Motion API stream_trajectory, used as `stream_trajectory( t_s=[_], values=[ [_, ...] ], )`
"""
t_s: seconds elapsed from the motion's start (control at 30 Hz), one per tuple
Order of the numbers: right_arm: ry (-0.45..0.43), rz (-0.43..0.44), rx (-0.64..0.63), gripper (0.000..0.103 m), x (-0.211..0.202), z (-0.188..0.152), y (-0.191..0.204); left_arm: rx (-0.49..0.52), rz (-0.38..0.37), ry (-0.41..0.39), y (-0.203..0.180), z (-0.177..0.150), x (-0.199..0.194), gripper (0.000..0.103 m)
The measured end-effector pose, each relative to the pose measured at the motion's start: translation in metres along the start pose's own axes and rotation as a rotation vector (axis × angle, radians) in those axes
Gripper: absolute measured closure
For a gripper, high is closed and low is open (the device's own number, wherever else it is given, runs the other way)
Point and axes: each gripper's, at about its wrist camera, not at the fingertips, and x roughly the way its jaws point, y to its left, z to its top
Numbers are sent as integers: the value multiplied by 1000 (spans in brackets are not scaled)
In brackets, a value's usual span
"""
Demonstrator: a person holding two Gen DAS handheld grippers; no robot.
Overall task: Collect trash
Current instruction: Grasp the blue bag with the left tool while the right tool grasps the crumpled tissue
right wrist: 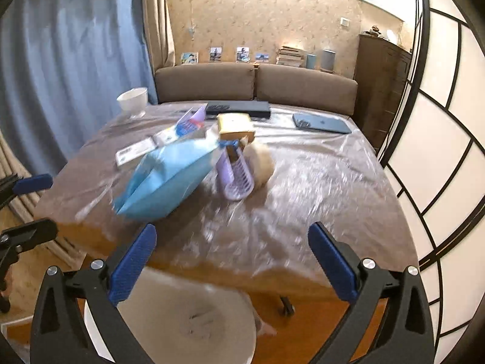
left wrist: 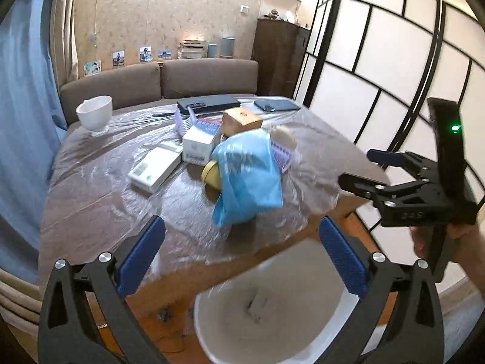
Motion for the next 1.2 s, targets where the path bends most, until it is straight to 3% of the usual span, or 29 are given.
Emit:
stream_trajectory(
  t_s=[0.13,0.27,0.43,0.5,0.57,0.67,0.73,0.83,0.97,1.2],
  values=[
    [53,-53,-25,4,34,20,-17,-20,-19,13,-6,9,21,1],
    [43,0,44,4,55,38,-37,-13,0,32,-10,18,45,1],
    [60,-7,37,5,80,53,-48,4,42,59,-14,29,75,1],
    [76,11,36,16,91,57,-49,3,45,63,-14,32,82,1],
    [97,37,34,36,104,58,-51,12,55,61,-16,35,90,1],
    [116,57,39,48,117,58,-52,24,53,71,-18,38,99,21],
    [128,75,43,53,123,58,-51,24,52,86,-19,39,105,31],
    [134,96,32,53,131,59,-48,22,40,96,-19,39,109,35],
    [149,124,12,63,142,61,-43,54,46,100,-24,38,113,41],
    [162,172,28,71,154,63,-43,93,66,112,-28,35,120,48]
  ],
)
